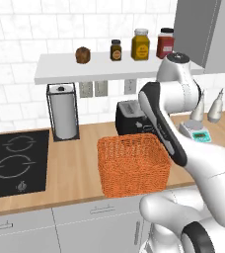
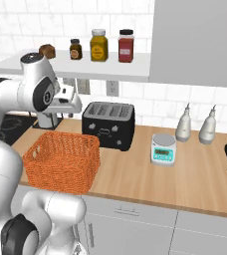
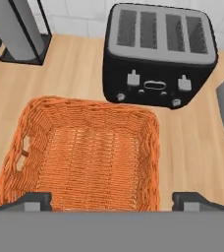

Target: Open the cabinet, pick up the bread from the cabinet and place it in the basket. Then move the basket to the dining counter.

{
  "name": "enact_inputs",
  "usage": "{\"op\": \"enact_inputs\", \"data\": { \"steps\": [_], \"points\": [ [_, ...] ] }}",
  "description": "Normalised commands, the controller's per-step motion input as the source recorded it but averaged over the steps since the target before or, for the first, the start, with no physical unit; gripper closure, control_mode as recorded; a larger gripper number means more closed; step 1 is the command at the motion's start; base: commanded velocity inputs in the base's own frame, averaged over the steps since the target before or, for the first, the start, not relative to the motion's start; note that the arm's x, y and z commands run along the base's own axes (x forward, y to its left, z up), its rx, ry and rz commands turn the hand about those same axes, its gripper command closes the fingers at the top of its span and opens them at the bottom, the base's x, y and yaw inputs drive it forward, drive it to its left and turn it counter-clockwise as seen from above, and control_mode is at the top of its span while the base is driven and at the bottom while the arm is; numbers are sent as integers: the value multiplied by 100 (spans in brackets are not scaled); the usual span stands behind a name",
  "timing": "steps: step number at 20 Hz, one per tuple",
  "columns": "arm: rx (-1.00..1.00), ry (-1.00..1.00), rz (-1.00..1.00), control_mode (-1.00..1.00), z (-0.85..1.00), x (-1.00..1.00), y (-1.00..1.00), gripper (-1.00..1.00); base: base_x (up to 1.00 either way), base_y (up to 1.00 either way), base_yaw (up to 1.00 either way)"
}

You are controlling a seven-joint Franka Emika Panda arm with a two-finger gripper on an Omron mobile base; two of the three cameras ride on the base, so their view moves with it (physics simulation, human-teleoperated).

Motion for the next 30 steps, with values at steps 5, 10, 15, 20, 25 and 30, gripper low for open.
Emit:
{"op": "enact_inputs", "data": {
  "steps": [5, 10, 15, 20, 25, 30],
  "points": [
    [2, -19, 1, -100, 60, -22, 37, -100, 0, 0, 0],
    [3, -11, 5, -100, 75, -1, 71, -100, 0, 0, 0],
    [1, -5, 5, -100, 60, 1, 56, -100, 0, 0, 0],
    [0, -12, 3, -100, 44, 20, 34, -100, 0, 0, 0],
    [2, -9, 2, -100, 28, 64, 51, -100, 0, 0, 0],
    [5, -10, 2, -100, 23, 90, 41, -100, 0, 0, 0]
  ]
}}
